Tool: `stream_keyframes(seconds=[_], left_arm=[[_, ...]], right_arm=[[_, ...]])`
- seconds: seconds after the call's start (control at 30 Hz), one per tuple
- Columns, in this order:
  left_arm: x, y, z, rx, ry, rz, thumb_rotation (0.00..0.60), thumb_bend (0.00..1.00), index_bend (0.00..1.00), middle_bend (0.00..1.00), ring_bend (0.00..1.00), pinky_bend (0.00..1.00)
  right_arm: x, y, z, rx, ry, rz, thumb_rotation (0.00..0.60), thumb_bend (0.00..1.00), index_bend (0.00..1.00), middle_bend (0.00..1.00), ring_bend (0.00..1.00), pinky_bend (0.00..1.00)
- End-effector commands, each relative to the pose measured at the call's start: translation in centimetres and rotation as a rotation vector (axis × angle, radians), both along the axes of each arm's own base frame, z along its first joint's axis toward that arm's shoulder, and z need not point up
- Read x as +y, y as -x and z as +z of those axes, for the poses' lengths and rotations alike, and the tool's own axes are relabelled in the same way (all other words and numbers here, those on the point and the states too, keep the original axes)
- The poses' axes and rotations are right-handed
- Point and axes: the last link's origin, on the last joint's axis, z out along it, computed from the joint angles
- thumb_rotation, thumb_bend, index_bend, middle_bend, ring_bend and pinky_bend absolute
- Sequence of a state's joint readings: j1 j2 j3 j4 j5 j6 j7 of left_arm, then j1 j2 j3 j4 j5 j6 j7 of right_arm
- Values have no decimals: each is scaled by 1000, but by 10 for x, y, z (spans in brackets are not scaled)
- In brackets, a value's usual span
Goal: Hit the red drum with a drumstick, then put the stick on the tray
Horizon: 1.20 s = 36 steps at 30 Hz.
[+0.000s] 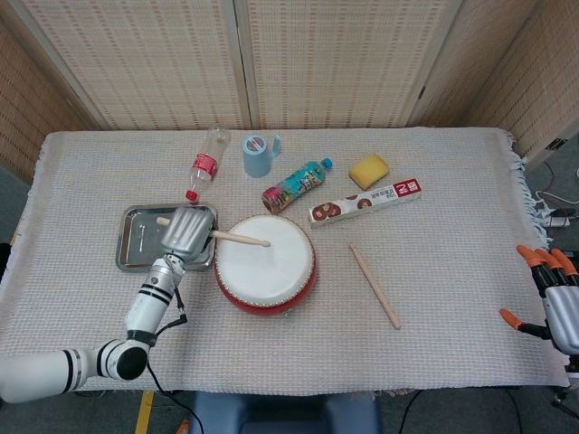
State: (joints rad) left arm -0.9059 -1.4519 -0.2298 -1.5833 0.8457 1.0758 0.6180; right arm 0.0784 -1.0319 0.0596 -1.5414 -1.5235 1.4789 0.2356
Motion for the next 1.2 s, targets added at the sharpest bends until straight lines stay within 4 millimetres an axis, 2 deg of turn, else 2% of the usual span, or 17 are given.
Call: stream_keyframes(seconds=[0.03,0.17,0.33,0.47,0.67,0.83,0.9,1.03,1.2], left_arm=[[0,14,-27,169,20,-20,600,703,1000,1000,1000,1000],[0,15,-26,153,0,-4,600,702,1000,1000,1000,1000],[-2,4,-7,-134,4,70,600,703,1000,1000,1000,1000],[0,5,-3,-213,47,109,600,702,1000,1000,1000,1000],[-1,18,-21,-87,113,112,600,703,1000,1000,1000,1000],[2,26,-24,225,-26,-49,600,704,1000,1000,1000,1000],[-1,24,-25,146,-15,-10,600,704,1000,1000,1000,1000],[-2,14,-14,-239,65,148,600,703,1000,1000,1000,1000],[-4,10,-6,-504,136,216,600,703,1000,1000,1000,1000]], right_arm=[[0,0,0,0,-2,-1,600,156,0,113,0,21],[-1,1,0,1,-1,-2,600,156,0,113,0,21],[-3,0,0,0,0,4,600,156,0,113,0,21],[-3,0,-1,0,-3,2,600,156,0,113,0,21],[-3,1,0,0,-3,-2,600,156,0,113,0,21],[-2,1,1,3,-1,-3,600,156,0,113,0,21],[-2,1,1,1,0,-2,600,156,0,113,0,21],[-2,1,0,-3,-4,-3,600,156,0,113,0,21],[-1,2,0,-4,-1,-5,600,156,0,113,0,21]])
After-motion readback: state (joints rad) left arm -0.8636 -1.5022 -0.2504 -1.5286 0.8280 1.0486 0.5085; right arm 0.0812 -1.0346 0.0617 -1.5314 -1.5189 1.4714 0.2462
